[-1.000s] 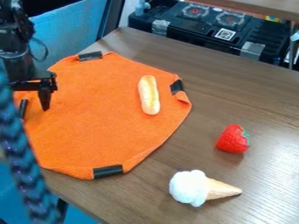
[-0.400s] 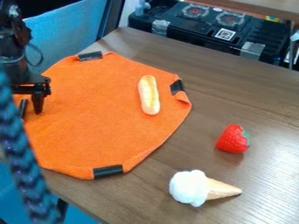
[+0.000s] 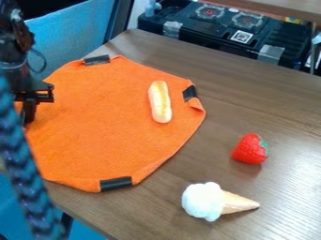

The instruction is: Fold the cloth from bottom left to top right

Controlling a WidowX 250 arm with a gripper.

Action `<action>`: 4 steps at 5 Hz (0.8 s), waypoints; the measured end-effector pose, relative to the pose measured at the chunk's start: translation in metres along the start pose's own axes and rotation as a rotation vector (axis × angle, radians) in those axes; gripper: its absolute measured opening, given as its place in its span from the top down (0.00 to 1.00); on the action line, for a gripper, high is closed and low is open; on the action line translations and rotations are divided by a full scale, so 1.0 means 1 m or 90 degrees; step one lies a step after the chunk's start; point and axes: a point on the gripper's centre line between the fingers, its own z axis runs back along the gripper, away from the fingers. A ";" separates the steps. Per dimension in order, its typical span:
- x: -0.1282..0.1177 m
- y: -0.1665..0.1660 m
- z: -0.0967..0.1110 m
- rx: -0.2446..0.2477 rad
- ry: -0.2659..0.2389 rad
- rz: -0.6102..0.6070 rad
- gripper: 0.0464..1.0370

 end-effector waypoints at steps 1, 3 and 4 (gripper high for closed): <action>-0.001 -0.002 0.001 -0.006 0.004 -0.001 0.86; -0.003 -0.021 0.024 -0.012 0.024 0.035 0.99; 0.007 -0.039 0.042 -0.008 0.021 0.086 0.99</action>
